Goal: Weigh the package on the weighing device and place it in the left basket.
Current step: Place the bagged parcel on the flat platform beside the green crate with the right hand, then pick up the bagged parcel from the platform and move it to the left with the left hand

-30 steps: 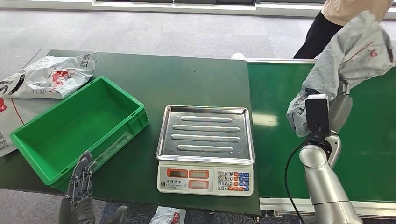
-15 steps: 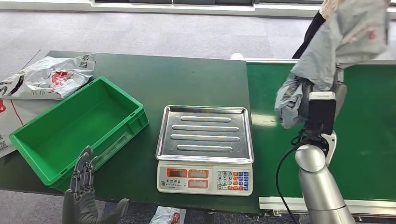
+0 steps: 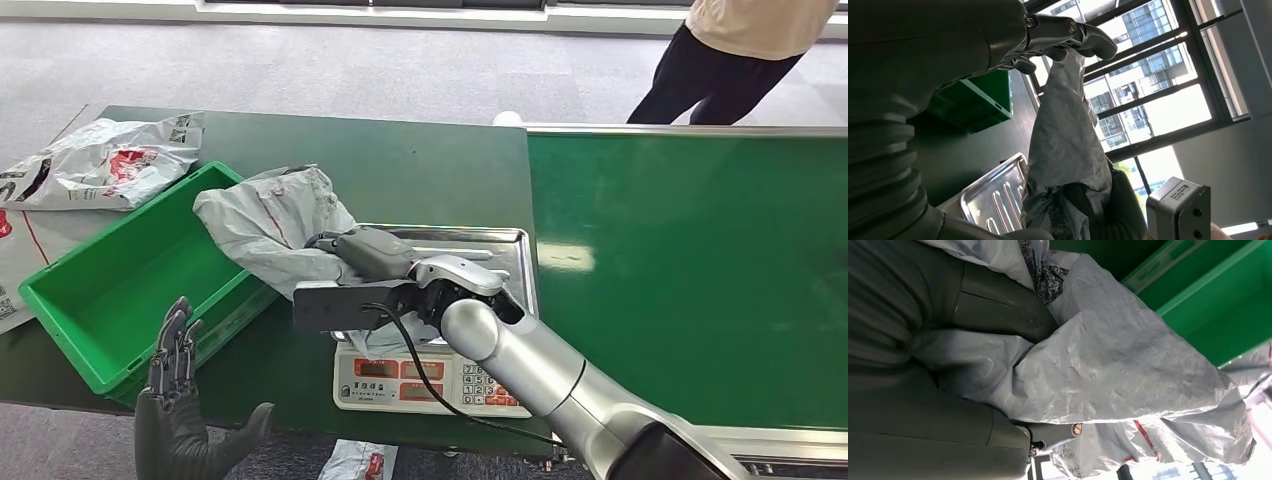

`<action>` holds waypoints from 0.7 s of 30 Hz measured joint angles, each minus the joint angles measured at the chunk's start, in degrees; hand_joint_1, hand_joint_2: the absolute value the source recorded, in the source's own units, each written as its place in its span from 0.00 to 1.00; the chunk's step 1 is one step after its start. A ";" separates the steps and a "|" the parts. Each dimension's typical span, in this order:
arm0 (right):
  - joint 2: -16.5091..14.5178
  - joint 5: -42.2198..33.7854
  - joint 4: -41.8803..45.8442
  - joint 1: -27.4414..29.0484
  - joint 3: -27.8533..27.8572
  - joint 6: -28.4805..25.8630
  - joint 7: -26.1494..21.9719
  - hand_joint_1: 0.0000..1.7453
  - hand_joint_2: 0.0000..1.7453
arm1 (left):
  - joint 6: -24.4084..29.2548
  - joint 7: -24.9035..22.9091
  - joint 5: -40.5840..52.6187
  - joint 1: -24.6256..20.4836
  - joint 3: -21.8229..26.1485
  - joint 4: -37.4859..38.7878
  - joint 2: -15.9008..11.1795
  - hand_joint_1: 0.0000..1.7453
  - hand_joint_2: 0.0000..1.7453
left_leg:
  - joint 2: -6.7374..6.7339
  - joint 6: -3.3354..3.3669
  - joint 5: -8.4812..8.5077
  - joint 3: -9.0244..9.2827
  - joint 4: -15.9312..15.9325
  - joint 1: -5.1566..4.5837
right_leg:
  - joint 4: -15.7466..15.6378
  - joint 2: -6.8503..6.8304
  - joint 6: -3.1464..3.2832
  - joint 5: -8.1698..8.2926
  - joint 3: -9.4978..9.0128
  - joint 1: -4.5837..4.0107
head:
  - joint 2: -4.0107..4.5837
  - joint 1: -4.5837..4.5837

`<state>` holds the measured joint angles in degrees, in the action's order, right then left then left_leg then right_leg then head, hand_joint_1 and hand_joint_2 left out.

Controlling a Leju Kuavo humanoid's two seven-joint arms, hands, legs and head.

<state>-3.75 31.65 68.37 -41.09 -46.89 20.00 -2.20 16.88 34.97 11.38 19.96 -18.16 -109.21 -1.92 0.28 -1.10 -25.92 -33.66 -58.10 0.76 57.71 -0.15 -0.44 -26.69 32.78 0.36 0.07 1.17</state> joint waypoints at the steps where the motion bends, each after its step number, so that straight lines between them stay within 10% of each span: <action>1: -0.44 0.06 -0.78 -0.57 -0.56 0.38 -0.04 1.00 1.00 | 0.33 -0.01 0.07 0.46 0.03 -0.33 -0.01 0.00 1.00 | 0.00 0.00 0.00 -0.01 0.00 0.00 | 0.00 0.00 0.00 0.00 0.00 0.01 | 0.00 -0.01; 6: -2.18 0.98 -5.04 -3.79 -2.80 1.97 1.19 0.06 1.00 | 1.47 -0.24 0.26 3.35 0.06 -2.00 -0.04 0.00 1.00 | -0.02 0.00 0.00 0.00 -0.01 -0.01 | -0.01 0.01 0.02 0.03 0.03 0.02 | 0.00 -0.01; 21: -2.79 18.21 -19.13 -12.18 -10.34 6.48 20.70 0.00 1.00 | -6.14 -3.18 2.67 6.92 3.70 -5.17 2.24 0.00 1.00 | -0.02 -0.04 0.09 0.00 -0.01 -0.02 | -0.01 0.03 0.07 0.13 0.08 0.00 | 0.00 -0.02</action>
<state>-6.54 49.85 49.24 -53.27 -57.23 26.48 18.50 10.74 31.79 14.04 26.88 -14.45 -114.38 0.32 0.26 -1.14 -25.84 -33.66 -58.11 0.74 57.70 -0.12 -0.37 -26.55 32.86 0.35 0.07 1.16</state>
